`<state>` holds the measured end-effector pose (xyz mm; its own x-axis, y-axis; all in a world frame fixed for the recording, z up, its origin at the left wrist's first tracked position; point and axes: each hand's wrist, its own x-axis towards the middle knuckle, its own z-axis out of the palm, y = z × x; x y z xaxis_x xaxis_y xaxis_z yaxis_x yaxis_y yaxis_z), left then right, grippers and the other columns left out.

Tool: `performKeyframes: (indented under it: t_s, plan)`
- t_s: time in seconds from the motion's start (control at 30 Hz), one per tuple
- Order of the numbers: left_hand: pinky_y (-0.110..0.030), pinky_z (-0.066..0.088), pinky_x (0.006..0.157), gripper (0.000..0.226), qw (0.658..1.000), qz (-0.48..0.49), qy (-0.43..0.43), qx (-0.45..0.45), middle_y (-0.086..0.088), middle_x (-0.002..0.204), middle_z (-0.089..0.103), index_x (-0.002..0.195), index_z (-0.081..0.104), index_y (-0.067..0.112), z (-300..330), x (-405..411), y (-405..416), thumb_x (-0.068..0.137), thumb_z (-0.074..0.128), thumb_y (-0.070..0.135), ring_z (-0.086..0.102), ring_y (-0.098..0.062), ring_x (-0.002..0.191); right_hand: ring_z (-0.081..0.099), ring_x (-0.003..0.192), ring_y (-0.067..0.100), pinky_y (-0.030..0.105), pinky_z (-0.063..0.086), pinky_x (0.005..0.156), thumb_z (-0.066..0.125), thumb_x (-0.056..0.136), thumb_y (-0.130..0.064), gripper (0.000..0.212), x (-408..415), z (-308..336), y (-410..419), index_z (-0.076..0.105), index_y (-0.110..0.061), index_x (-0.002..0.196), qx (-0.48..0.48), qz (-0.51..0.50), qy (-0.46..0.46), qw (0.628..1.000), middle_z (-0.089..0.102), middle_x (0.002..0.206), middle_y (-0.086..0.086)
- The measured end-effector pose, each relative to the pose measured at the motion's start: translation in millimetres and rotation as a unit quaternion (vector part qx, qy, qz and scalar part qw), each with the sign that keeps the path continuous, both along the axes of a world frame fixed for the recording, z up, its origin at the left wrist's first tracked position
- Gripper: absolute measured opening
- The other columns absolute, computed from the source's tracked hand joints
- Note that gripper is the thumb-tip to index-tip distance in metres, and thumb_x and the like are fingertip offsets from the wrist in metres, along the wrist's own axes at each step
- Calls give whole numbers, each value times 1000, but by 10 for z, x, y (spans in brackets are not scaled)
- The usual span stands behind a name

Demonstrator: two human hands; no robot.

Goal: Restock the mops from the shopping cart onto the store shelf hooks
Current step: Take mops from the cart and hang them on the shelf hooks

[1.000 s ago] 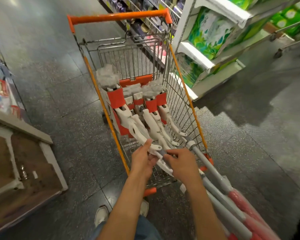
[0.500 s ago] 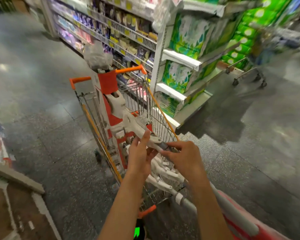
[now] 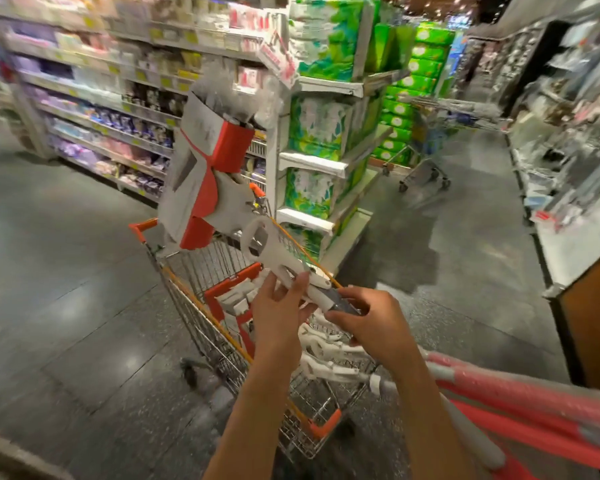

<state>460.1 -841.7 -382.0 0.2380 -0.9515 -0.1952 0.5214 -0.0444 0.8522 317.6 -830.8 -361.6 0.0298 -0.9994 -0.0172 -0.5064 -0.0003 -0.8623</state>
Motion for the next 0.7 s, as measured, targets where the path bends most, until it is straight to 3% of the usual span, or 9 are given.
performKeyframes:
  t_s: [0.13,0.23,0.33,0.43,0.57,0.63,0.7]
  plan:
    - [-38,63,81,33,999,-7,-32,-29,-3,111,75,124,65,27,-17,26,283,95,67,11,73,-21,102,66,66,7,23,54,54,76,88,-24,34,13,-120,332,68,-28,121,-28,-6,7,1000,72,96,0]
    - [-34,62,83,37,996,-28,-60,-57,0,116,72,127,61,34,-40,15,480,97,63,12,71,-18,105,56,59,0,24,48,58,67,95,-29,44,-3,-204,578,56,-43,136,-47,0,17,999,69,84,-6]
    - [-35,59,89,43,989,-49,-96,-102,2,112,73,138,58,26,-66,-26,644,98,61,11,71,-17,105,53,55,-5,17,42,57,61,99,-25,47,-22,-259,828,49,-51,135,-43,-26,-16,999,63,67,-23]
    - [-28,59,86,41,981,-84,-85,-152,10,107,75,134,58,29,-41,-102,806,99,58,8,71,-14,104,53,52,-6,11,39,54,61,99,-18,46,-34,-279,1097,50,-50,131,-59,-64,-51,995,58,58,-31]
    - [-22,55,89,62,974,-161,-8,-161,11,126,70,150,35,39,6,-235,1037,99,57,10,64,-10,120,47,46,1,16,38,47,61,98,-8,47,-128,-224,1412,56,-35,136,-90,-113,-84,986,55,53,-16]
    - [-32,53,97,73,969,-185,13,-166,8,132,67,155,26,40,8,-313,1128,97,58,10,61,-12,125,44,48,11,24,37,47,61,97,-8,48,-202,-214,1552,56,-36,136,-99,-131,-98,982,53,55,-8]
    - [-35,53,99,75,962,-207,18,-178,14,130,67,154,23,42,33,-411,1250,96,61,12,61,-11,125,42,50,17,28,35,48,61,98,-10,48,-266,-201,1751,57,-42,133,-107,-142,-111,978,55,61,12]
